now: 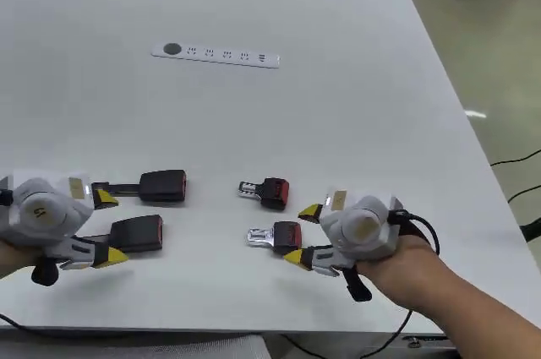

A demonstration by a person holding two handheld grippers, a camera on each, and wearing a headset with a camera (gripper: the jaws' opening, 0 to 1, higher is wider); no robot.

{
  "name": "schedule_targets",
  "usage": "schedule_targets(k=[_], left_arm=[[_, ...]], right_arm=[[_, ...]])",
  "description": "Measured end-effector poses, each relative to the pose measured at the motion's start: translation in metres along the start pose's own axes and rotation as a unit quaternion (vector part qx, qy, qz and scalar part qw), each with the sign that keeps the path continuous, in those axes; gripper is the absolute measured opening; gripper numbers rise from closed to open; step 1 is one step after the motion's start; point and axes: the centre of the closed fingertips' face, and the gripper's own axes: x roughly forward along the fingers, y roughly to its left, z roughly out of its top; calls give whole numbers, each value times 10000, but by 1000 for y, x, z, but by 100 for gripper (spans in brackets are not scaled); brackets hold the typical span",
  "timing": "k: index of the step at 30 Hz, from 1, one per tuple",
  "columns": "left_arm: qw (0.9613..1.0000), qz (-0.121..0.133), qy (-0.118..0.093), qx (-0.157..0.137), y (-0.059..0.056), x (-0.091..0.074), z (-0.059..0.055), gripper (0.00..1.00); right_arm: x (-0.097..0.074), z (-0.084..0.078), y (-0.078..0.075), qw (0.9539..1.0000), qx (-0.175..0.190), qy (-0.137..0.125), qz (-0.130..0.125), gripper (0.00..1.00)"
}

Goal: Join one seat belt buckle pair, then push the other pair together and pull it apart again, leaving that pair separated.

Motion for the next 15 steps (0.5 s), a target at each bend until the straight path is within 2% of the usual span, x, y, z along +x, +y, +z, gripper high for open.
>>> schedule_targets(k=[3, 5, 7, 11, 13, 14, 15], left_arm=[[9998, -164, 80, -16, -2, 4, 1, 51], [9990, -342, 255, -103, -7, 7, -5, 52], [9989, -349, 287, 84, -5, 9, -6, 50], [9984, -493, 279, 17, -9, 10, -2, 47], [9975, -617, 279, 216, -13, 12, 1, 42], [9967, -574, 366, 453, -10, 13, -1, 40], [9958, -595, 451, 529, -10, 14, -3, 38]], right_arm=[[8, -4, -2, 9997, -105, 148, 145, 41], [13, -9, -2, 9990, -245, 268, 251, 42], [17, -12, -2, 9984, -331, 355, 304, 42], [21, -16, 0, 9963, -401, 509, 564, 43], [24, -17, -5, 9959, -401, 527, 610, 40], [24, -19, -5, 9948, -424, 611, 693, 38], [25, -21, -6, 9940, -459, 670, 729, 36]])
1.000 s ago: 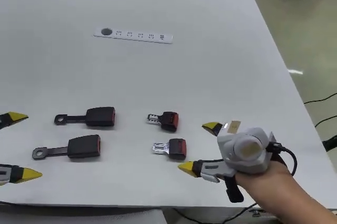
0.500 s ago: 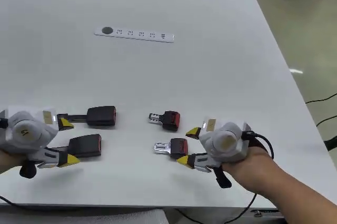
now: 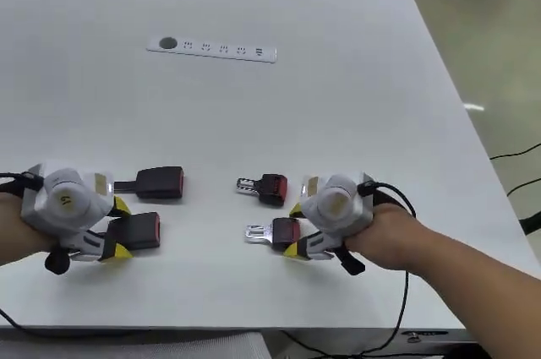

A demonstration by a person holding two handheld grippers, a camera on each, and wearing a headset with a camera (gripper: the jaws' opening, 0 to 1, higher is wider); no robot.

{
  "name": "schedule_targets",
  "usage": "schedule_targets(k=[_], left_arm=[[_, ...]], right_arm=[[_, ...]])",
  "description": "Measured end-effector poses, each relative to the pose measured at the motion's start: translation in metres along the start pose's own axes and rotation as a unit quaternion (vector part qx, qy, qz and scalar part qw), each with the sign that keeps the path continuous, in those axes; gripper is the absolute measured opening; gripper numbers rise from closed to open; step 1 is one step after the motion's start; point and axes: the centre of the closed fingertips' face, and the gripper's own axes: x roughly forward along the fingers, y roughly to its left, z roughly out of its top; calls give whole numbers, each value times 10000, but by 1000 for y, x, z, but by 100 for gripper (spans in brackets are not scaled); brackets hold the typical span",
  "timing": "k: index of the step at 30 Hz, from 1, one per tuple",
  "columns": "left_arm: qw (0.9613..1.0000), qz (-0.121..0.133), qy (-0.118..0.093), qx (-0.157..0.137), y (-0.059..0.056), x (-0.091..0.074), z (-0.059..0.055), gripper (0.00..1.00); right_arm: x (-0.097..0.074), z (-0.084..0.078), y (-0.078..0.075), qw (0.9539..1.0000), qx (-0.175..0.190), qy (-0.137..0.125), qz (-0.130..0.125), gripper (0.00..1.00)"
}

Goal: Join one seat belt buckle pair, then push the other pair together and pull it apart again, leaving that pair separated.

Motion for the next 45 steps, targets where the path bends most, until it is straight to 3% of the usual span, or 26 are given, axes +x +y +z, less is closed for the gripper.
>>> schedule_targets(k=[1, 2, 13, 17, 28, 33, 45], left_arm=[[9999, -112, 77, -39, -3, 0, -1, 37], [9999, -105, -16, -93, -1, 0, 3, 35], [9982, -435, 162, 379, -4, 2, 5, 34], [9980, -511, 223, 298, -3, 3, 4, 34], [9973, -560, 283, 388, -4, 4, 5, 34], [9975, -570, 191, 365, -5, 5, 7, 34], [9971, -598, 211, 418, -6, 5, 8, 34]], right_arm=[[1, -1, -1, 10000, -6, 38, 66, 34], [1, 0, 0, 9999, -11, 47, 128, 34], [4, -2, 2, 9992, -125, 244, 306, 32], [5, -3, 2, 9991, -102, 278, 315, 32], [7, -4, 3, 9981, -195, 429, 389, 33], [7, -4, 3, 9980, -223, 456, 383, 33], [7, -4, 3, 9974, -303, 517, 392, 33]])
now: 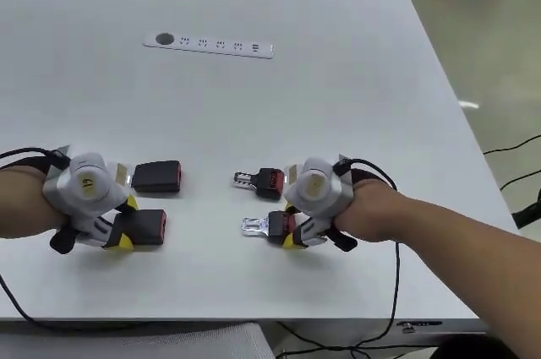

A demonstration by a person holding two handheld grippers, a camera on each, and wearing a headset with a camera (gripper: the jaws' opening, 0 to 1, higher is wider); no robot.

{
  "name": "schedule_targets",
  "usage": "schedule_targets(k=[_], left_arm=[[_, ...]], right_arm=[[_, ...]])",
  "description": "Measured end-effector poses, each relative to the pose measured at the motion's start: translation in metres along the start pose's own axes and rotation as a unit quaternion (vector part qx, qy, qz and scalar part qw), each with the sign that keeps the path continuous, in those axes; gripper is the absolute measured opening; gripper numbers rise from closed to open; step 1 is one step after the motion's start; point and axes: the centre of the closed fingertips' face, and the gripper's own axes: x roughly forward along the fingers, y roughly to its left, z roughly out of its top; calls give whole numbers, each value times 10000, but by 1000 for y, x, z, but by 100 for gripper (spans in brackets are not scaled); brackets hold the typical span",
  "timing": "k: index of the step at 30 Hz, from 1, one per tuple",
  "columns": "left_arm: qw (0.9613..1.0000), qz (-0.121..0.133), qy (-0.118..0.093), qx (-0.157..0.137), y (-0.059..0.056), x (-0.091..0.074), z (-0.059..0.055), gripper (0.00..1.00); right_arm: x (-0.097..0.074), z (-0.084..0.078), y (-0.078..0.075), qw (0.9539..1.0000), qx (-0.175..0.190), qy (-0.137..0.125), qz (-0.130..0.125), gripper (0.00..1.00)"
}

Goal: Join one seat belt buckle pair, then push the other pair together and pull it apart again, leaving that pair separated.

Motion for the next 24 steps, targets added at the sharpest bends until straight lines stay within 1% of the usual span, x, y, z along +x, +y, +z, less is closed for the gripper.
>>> schedule_targets(k=[5, 10, 24], left_arm=[[10000, -19, 52, 30, 0, 1, 0, 33], [10000, -23, 34, 39, 0, 1, 0, 33], [9998, -67, 165, 114, 1, 3, 0, 34]], right_arm=[[1, 3, 0, 9999, 140, -25, -81, 33], [4, 12, 2, 9998, 150, -49, -101, 33], [20, 51, 8, 9991, 202, -314, -195, 33]])
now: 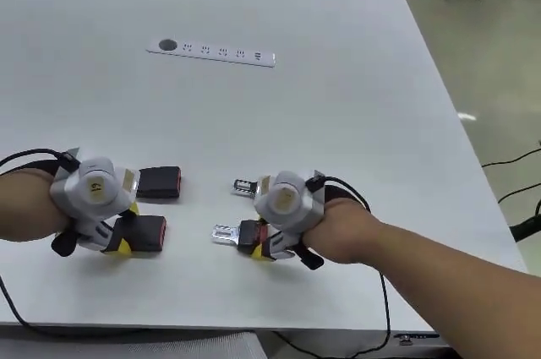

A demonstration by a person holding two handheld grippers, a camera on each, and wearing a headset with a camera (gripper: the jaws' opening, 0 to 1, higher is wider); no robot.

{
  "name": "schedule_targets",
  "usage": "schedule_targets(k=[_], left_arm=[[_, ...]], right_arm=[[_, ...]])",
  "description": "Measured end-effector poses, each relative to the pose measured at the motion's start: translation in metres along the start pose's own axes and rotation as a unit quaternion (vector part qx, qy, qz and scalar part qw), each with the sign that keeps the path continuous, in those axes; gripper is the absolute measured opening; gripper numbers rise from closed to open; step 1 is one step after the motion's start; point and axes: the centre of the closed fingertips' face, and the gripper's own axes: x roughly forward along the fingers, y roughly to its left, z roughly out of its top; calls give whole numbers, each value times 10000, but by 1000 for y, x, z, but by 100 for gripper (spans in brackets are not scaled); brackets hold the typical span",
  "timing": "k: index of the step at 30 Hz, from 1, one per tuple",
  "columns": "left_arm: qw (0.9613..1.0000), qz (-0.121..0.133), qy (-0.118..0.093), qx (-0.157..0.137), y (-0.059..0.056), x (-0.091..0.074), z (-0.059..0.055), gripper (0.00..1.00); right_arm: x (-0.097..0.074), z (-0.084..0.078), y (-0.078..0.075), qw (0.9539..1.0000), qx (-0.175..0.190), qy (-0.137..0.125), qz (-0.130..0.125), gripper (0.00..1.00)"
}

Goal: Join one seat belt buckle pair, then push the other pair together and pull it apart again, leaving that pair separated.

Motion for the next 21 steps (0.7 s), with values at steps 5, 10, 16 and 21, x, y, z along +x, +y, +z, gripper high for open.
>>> schedule_targets(k=[5, 10, 16, 21], left_arm=[[10000, -4, 66, 30, -1, 0, 0, 33], [10000, -14, 82, 34, -1, 0, 0, 33], [9999, -24, 104, 59, -1, 0, 0, 33], [9998, -47, 139, 120, -2, 0, 1, 33]], right_arm=[[7, 15, 6, 9999, -83, -96, 40, 33], [15, 32, 10, 9997, -100, -191, 73, 33], [23, 49, 14, 9995, -135, -254, 137, 33], [27, 58, 13, 9995, -138, -242, 137, 33]])
